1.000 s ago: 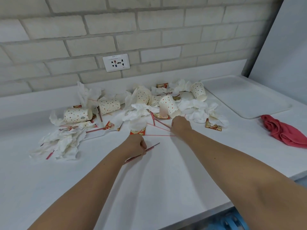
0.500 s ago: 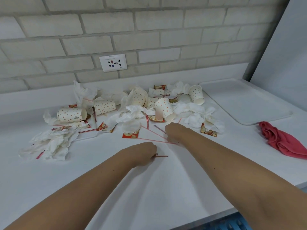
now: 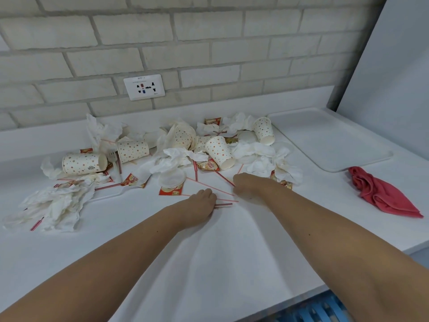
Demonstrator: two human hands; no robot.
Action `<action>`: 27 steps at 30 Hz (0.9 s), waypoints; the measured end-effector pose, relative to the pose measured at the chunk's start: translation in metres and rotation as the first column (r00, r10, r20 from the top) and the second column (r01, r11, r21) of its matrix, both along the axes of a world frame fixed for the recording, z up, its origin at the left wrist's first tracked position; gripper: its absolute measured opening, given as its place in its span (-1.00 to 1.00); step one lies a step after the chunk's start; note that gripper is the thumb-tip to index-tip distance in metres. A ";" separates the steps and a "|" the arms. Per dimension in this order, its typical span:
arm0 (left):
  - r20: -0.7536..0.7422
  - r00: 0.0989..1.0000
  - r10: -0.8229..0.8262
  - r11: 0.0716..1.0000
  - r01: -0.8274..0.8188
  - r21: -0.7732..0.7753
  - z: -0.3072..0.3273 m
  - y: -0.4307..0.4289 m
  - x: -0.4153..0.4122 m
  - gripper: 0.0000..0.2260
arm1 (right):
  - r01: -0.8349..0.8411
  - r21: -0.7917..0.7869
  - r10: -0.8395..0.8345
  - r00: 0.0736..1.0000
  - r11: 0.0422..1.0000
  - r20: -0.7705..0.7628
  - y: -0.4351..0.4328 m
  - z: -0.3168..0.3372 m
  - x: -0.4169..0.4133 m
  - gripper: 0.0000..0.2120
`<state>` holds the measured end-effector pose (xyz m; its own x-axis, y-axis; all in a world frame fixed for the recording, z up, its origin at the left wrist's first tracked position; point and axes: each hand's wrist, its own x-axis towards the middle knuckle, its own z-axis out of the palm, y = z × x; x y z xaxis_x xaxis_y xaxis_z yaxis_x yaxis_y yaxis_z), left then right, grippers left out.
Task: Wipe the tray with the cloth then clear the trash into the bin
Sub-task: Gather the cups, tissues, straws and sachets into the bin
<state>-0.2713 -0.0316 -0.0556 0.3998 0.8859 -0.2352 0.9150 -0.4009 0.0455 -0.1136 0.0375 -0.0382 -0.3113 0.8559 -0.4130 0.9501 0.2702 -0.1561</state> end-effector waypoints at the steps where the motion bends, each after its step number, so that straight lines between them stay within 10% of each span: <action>1: 0.015 1.000 0.014 1.000 -0.015 0.011 0.003 0.002 0.000 -0.75 | 0.008 -0.008 -0.008 1.000 1.000 -0.014 0.001 -0.002 0.002 -0.76; 19: 0.092 0.993 0.078 0.985 -0.063 -0.158 0.017 0.034 -0.014 -0.68 | 0.132 -0.033 -0.136 0.964 0.991 -0.228 -0.034 -0.004 0.033 -0.88; 27: 0.126 0.992 -0.021 0.999 0.018 0.027 0.012 0.023 -0.009 -0.83 | 0.213 -0.035 -0.215 0.942 0.976 -0.259 -0.058 -0.009 0.038 -0.90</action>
<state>-0.2799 -0.0085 -0.0433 0.4420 0.8828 -0.1590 0.8946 -0.4208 0.1501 -0.0752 -0.0205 -0.0472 -0.2184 0.9117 -0.3480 0.9115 0.0632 -0.4064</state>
